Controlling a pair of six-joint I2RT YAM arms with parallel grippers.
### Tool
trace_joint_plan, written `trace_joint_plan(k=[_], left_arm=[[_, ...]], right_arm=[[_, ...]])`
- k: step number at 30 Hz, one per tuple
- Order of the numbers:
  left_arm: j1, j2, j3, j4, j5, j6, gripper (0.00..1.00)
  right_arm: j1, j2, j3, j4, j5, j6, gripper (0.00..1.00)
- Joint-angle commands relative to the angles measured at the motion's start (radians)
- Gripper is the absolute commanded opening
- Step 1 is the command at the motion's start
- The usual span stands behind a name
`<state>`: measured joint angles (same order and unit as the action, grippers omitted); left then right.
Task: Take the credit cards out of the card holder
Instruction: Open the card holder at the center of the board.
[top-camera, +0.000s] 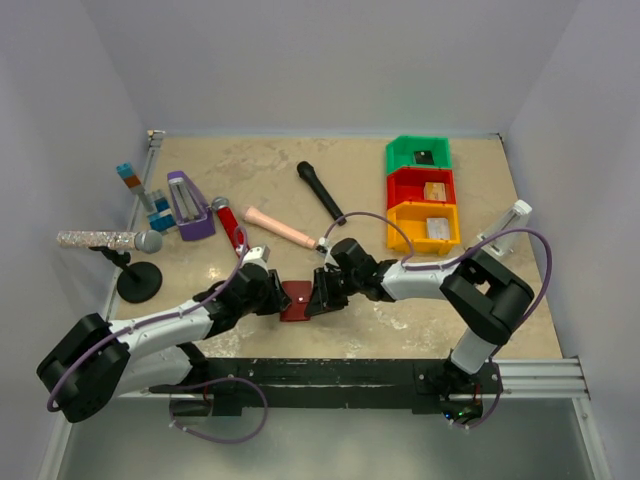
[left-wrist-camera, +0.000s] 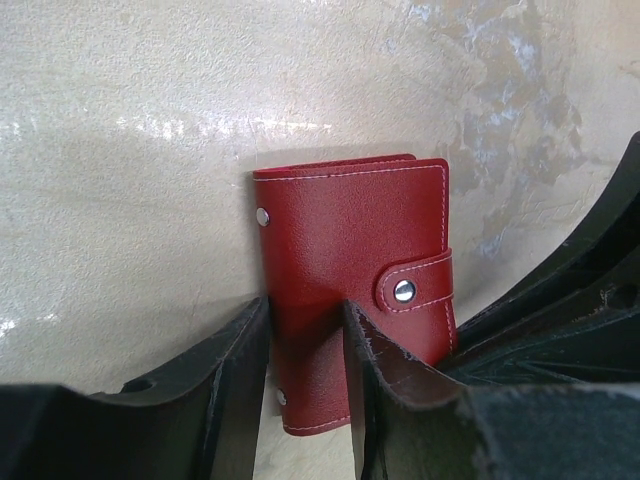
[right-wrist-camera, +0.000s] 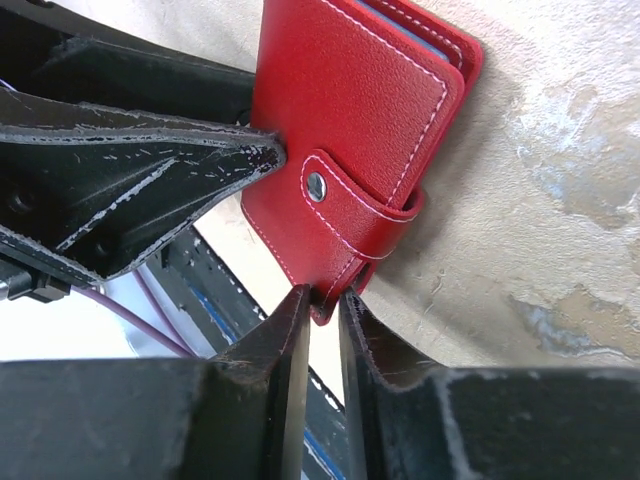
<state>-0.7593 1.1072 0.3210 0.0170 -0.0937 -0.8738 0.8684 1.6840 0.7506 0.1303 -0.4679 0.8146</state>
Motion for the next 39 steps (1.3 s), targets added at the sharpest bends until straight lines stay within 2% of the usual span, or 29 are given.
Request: trace_joint_plan(k=[1,8,14,17,23,28,31,34,39], left_arm=[[-0.003,0.011,-0.023,0.037,0.028,-0.019,0.39],[-0.002,-0.007,-0.039,0.038,0.028,-0.025,0.39],[-0.002,-0.059,-0.049,0.014,0.012,-0.034,0.4],[-0.002,-0.121,-0.048,-0.049,-0.024,-0.05,0.41],[0.006,-0.314,-0.069,-0.135,-0.116,-0.082,0.55],[0.015,-0.473,-0.085,-0.149,-0.123,-0.076,0.67],[0.018,-0.558,-0.074,-0.161,-0.11,-0.07,0.74],[0.02,-0.622,-0.053,-0.167,-0.081,-0.06,0.87],[0.021,-0.67,-0.046,-0.086,0.027,-0.018,0.91]], right_arm=[[-0.003,0.008,0.006,0.097,-0.031,0.021,0.18],[-0.012,0.034,0.0,0.129,-0.055,0.046,0.0],[-0.022,0.026,-0.017,0.144,-0.069,0.051,0.0],[-0.032,-0.03,-0.063,0.163,-0.057,0.044,0.0],[-0.042,-0.185,-0.091,0.026,-0.054,-0.072,0.0],[-0.046,-0.316,-0.099,-0.064,-0.093,-0.144,0.0],[-0.049,-0.414,-0.085,-0.154,-0.104,-0.183,0.0],[-0.049,-0.501,-0.056,-0.253,-0.124,-0.221,0.0],[-0.049,-0.644,-0.004,-0.4,-0.159,-0.282,0.0]])
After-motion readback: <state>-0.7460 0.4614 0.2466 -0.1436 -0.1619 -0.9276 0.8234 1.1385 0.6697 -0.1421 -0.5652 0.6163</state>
